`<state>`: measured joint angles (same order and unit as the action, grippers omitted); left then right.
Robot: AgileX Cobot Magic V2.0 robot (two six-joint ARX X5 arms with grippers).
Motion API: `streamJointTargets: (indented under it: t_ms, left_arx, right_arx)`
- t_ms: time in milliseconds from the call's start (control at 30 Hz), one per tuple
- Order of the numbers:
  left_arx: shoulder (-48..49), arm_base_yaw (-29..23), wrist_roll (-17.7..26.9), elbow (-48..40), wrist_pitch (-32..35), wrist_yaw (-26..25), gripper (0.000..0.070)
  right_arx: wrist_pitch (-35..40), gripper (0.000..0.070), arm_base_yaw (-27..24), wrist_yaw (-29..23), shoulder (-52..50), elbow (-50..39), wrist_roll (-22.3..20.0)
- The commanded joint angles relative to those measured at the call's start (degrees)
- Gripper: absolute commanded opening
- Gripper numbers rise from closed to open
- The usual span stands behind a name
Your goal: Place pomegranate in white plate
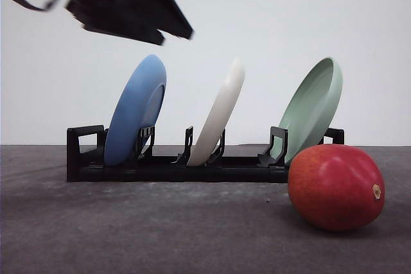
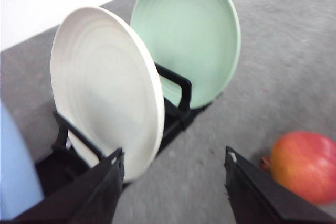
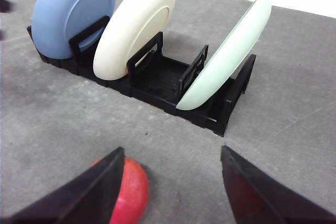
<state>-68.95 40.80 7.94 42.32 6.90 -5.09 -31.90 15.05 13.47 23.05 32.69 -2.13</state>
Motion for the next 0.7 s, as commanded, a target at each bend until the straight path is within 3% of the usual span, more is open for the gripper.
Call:
streamJointTargets:
  t_ms: [0,667]
  left_arx:
    - [-2.65,1.01,-0.91,2.16,2.29,1.14,0.0364]
    - [-30.24,2.45,-3.30,20.75,3.45,9.70,0.0360]
  right_arx:
    - [0.57,0.0373,0.33,0.07,0.04,0.98,0.21]
    - [0.57,0.0373,0.31,0.03,0.04,0.98,-0.23]
